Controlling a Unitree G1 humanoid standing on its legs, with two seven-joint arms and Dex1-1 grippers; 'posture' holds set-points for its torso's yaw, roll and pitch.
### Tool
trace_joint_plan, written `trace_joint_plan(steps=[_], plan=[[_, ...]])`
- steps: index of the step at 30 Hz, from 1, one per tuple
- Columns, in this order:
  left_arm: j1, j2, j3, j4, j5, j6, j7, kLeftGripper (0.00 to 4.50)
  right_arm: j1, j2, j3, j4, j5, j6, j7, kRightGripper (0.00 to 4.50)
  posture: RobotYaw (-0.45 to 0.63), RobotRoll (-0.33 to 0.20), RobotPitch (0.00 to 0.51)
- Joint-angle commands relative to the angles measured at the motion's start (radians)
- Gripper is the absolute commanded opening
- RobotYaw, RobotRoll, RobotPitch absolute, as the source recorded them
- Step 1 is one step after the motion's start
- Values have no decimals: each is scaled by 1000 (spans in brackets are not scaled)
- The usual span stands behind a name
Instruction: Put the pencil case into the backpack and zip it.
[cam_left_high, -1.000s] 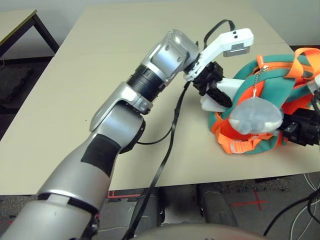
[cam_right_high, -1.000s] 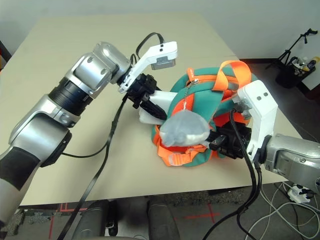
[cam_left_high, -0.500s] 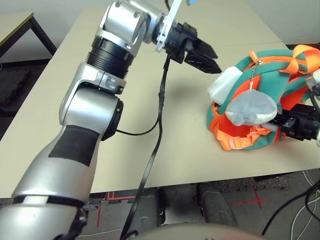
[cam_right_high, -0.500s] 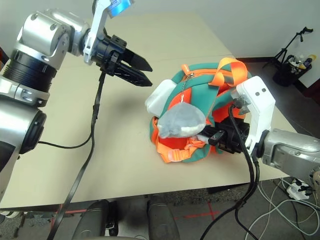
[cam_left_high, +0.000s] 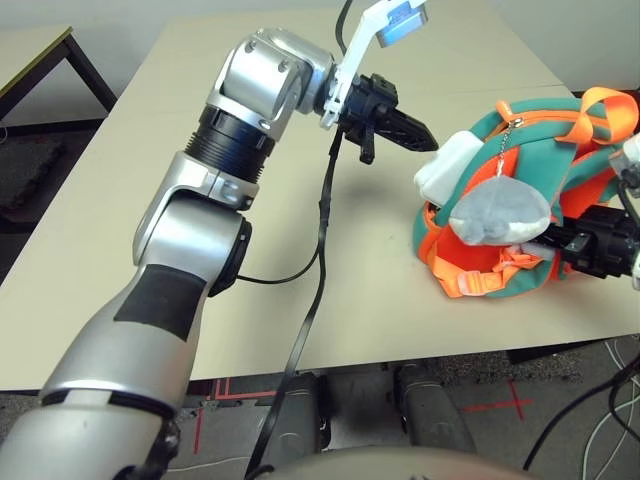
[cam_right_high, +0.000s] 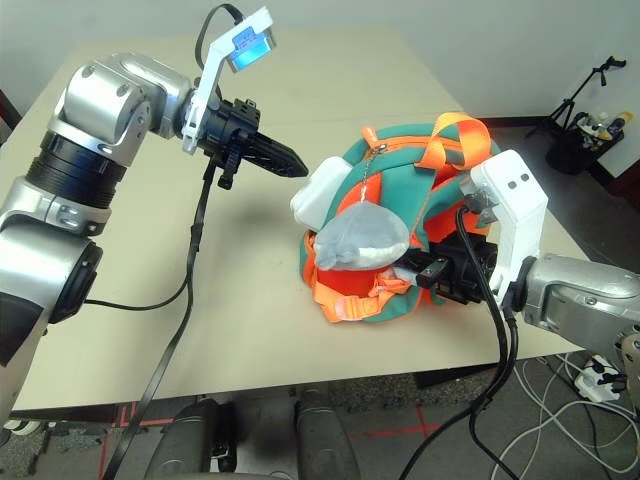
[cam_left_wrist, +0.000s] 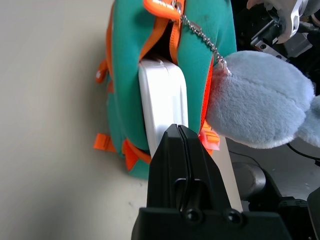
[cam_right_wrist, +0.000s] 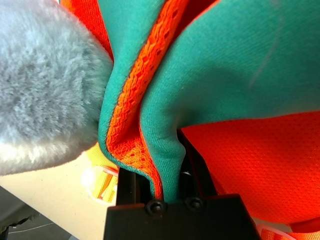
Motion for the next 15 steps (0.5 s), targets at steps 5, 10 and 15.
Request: trace_joint_plan(steps=[5, 10, 15], plan=[[5, -35, -10, 36, 7, -16, 26, 0, 14, 15, -7, -30, 20, 25, -19, 207, -137, 0, 109], [2, -81, -8, 103, 26, -54, 68, 0, 10, 23, 0, -34, 28, 26, -29, 207, -137, 0, 113], [-7, -137, -6, 186, 50, -114, 107, 0, 2, 29, 9, -36, 32, 27, -38, 207, -142, 0, 121]])
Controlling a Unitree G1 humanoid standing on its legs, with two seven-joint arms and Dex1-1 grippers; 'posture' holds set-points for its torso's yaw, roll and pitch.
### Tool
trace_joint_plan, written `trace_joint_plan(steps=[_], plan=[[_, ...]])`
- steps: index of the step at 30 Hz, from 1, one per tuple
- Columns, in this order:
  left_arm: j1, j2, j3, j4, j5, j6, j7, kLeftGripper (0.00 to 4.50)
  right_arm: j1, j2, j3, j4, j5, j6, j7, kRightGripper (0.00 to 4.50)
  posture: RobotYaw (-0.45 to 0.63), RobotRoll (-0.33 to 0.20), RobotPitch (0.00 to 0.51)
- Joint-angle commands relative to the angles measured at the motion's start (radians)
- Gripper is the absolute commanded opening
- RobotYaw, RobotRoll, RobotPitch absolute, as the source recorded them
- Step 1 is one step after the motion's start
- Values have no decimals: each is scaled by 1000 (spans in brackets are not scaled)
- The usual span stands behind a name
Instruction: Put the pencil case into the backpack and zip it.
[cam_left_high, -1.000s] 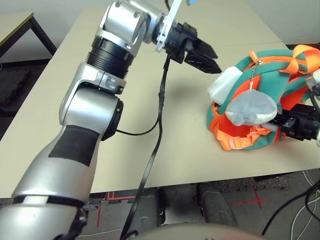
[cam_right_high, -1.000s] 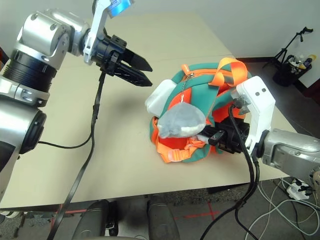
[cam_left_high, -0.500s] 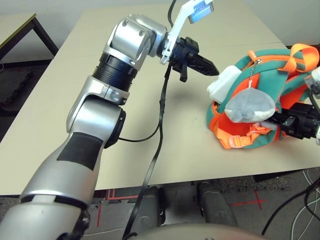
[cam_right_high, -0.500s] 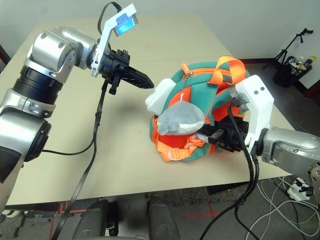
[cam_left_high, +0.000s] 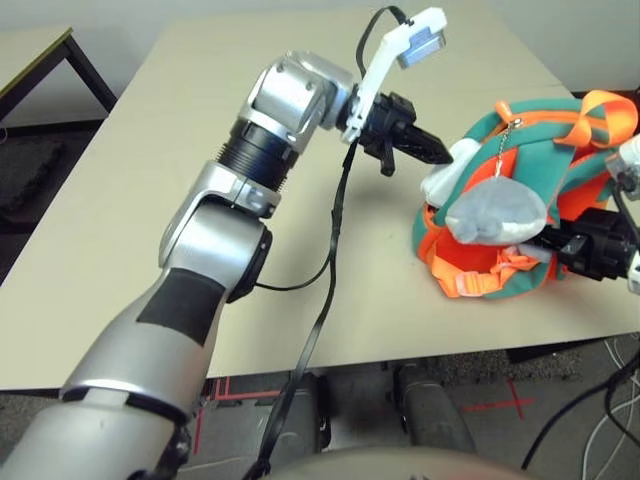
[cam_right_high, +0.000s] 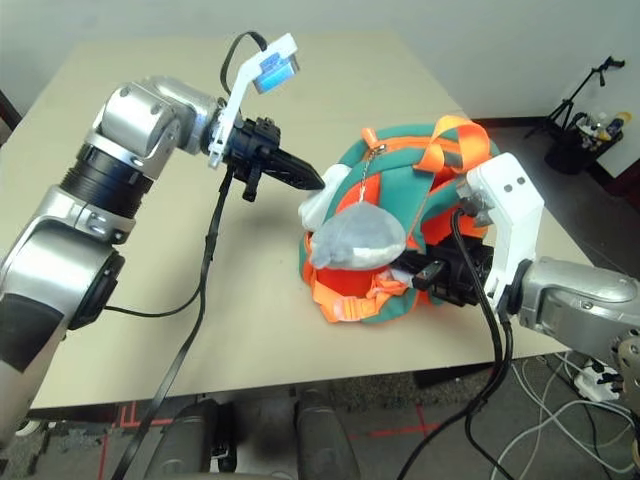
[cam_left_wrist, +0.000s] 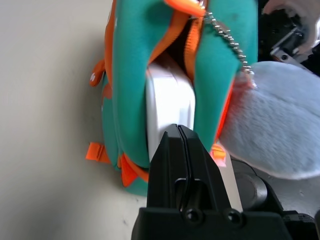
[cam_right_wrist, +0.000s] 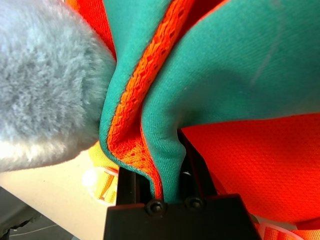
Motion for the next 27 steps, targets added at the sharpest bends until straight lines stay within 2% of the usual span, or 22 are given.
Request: trace_joint_plan(steps=[1, 10, 14, 18, 23, 24, 27], plan=[[-9, -42, -2, 63, 23, -45, 33, 0, -1, 8, 14, -15, 16, 18, -4, 207, -142, 0, 121], [-28, -169, 16, 210, 67, -148, 117, 0, -18, 22, 33, -17, 18, 20, -13, 207, -153, 0, 123], [-36, -167, 38, 218, 73, -184, 131, 0, -25, 26, 40, -12, 12, 22, -12, 207, -147, 0, 116], [-45, -54, 60, 99, 79, -206, 101, 0, -28, 27, 42, -6, 0, 20, -5, 207, -128, 0, 107], [4, 113, 91, -211, 4, -64, 32, 0, -32, 28, 48, 8, -24, 14, 13, 207, -95, 0, 92], [14, 141, 97, -261, -6, -47, 30, 426, -34, 28, 51, 14, -32, 12, 20, 207, -83, 0, 89], [46, 206, 93, -380, -25, -44, 14, 1242, -50, 29, 68, 37, -60, 6, 45, 207, -63, 0, 84]])
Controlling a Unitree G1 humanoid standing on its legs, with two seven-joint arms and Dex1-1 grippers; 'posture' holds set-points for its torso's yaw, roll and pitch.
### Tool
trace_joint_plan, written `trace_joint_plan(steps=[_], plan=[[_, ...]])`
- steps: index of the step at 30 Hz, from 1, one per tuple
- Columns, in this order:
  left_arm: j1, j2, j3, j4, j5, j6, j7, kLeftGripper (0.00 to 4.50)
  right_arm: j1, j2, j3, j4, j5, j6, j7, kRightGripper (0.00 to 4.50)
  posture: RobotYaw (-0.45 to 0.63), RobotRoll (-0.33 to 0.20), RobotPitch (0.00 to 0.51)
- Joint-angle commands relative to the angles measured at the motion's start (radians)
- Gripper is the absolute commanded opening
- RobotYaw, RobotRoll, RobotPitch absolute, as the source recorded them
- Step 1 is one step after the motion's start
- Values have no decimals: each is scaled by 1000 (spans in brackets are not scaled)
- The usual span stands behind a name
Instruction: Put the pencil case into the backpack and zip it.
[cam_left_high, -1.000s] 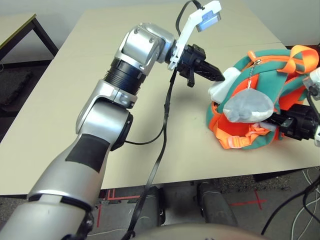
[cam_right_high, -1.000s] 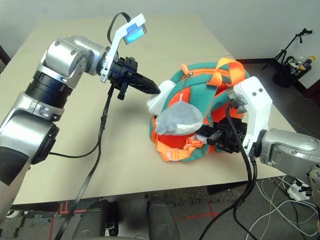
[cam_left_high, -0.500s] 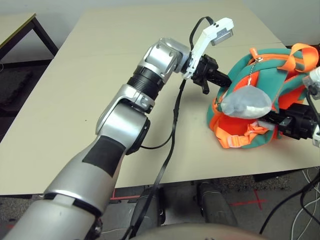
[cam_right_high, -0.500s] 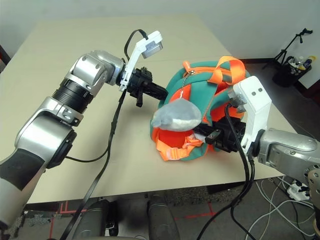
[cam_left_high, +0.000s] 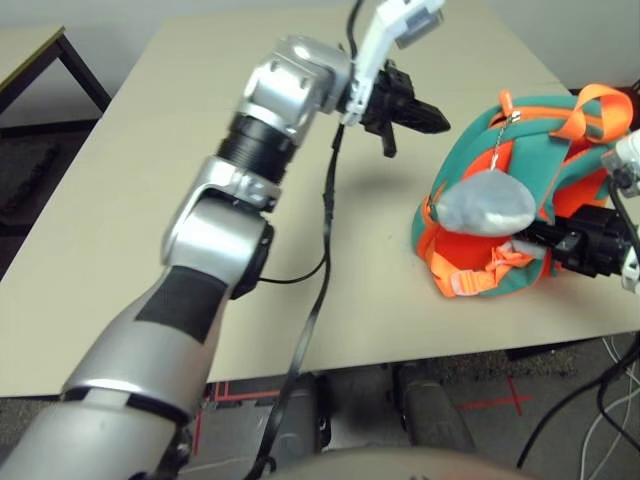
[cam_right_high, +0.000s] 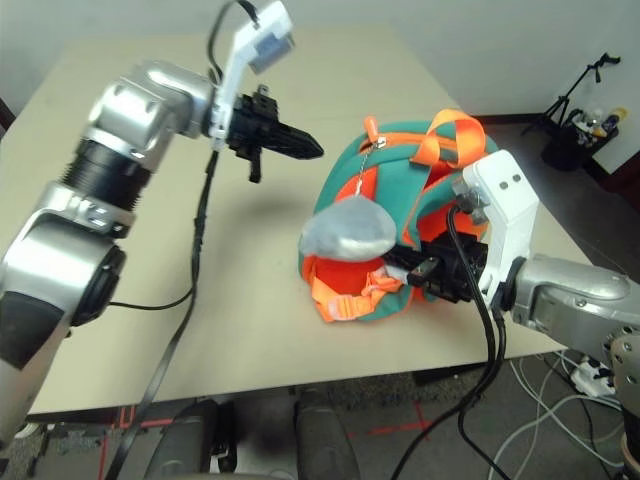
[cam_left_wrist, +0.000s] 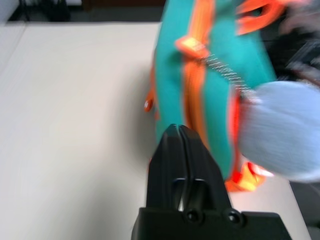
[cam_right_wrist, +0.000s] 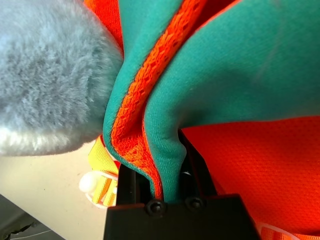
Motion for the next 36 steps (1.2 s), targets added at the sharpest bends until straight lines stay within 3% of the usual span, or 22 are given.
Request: trace_joint_plan(steps=[1, 9, 10, 24, 36], plan=[[36, 37, -4, -116, -23, -7, -19, 1559, -16, 6, 51, 25, -38, -3, 36, 207, -57, 0, 85], [123, 18, -44, -239, -22, -124, -11, 4332, -60, 12, 98, 84, -122, -17, 106, 207, -43, 0, 80], [137, 12, -47, -267, -26, -128, -8, 4500, -58, 13, 98, 89, -131, -20, 113, 207, -39, 0, 75], [318, 96, -87, -538, -82, -67, -3, 4500, -45, 61, 84, 109, -218, -23, 153, 207, -46, 0, 40], [380, 26, -138, -537, -10, -88, 194, 4500, -81, 73, 104, 124, -254, -13, 185, 207, -25, 0, 55]])
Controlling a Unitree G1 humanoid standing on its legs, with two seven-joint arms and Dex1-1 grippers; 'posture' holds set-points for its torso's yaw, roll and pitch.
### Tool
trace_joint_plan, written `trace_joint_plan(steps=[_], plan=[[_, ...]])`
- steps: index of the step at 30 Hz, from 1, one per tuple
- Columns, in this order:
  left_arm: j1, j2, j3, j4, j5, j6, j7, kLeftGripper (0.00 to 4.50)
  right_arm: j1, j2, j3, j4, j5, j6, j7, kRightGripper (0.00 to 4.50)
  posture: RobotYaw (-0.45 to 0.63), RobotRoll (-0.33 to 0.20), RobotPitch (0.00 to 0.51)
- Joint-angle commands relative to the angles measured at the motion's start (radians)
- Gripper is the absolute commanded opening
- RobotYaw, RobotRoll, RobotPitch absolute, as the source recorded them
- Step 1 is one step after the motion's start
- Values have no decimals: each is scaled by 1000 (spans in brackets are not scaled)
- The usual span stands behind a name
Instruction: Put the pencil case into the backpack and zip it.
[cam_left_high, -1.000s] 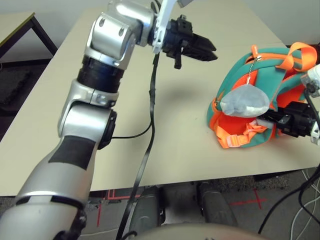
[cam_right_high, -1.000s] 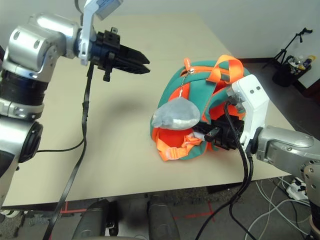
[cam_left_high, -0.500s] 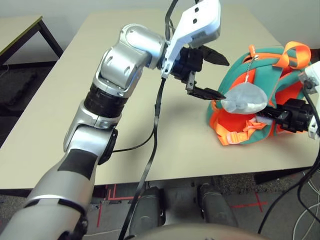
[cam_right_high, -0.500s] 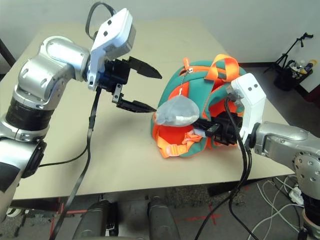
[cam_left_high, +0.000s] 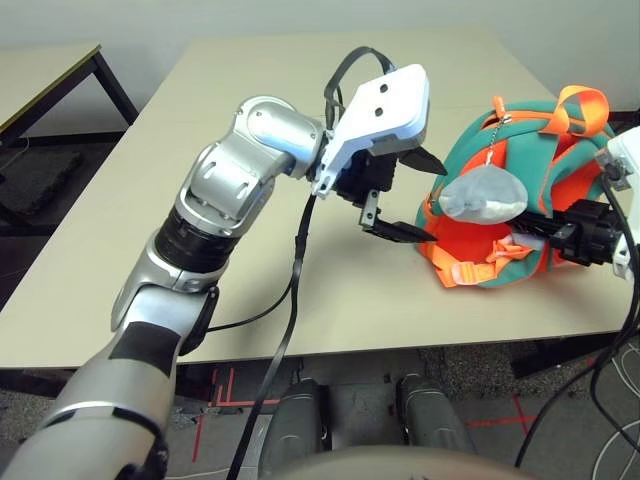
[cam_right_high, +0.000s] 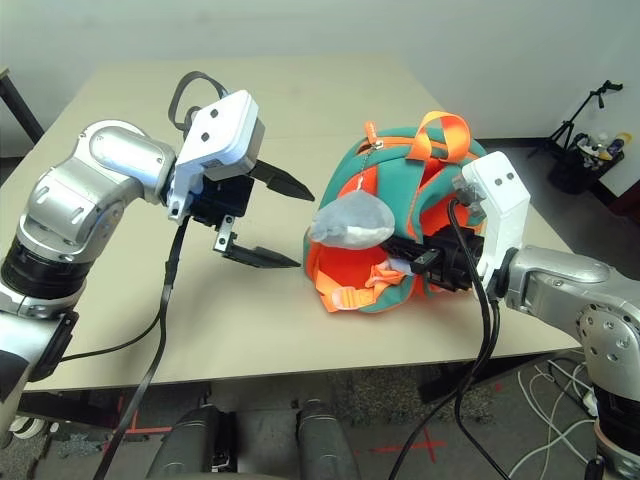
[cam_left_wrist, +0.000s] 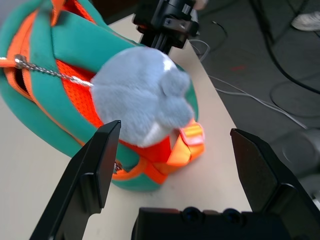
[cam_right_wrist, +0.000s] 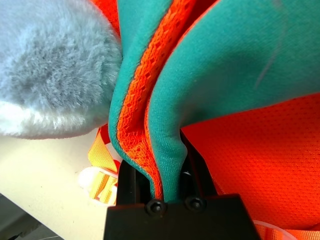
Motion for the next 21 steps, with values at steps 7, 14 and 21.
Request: trace_joint_plan(steps=[7, 14, 21], plan=[[37, -48, -44, 47, 68, -10, 127, 4500, -27, 25, 31, -7, -7, 29, 9, 207, -25, 0, 68], [57, -81, -63, 11, 42, 38, 138, 4500, -35, 38, 37, -7, -15, 34, 8, 207, -26, 0, 73], [54, -130, -58, 23, 42, 50, 186, 4500, -42, 49, 40, -11, -21, 38, 7, 207, -30, 0, 72]])
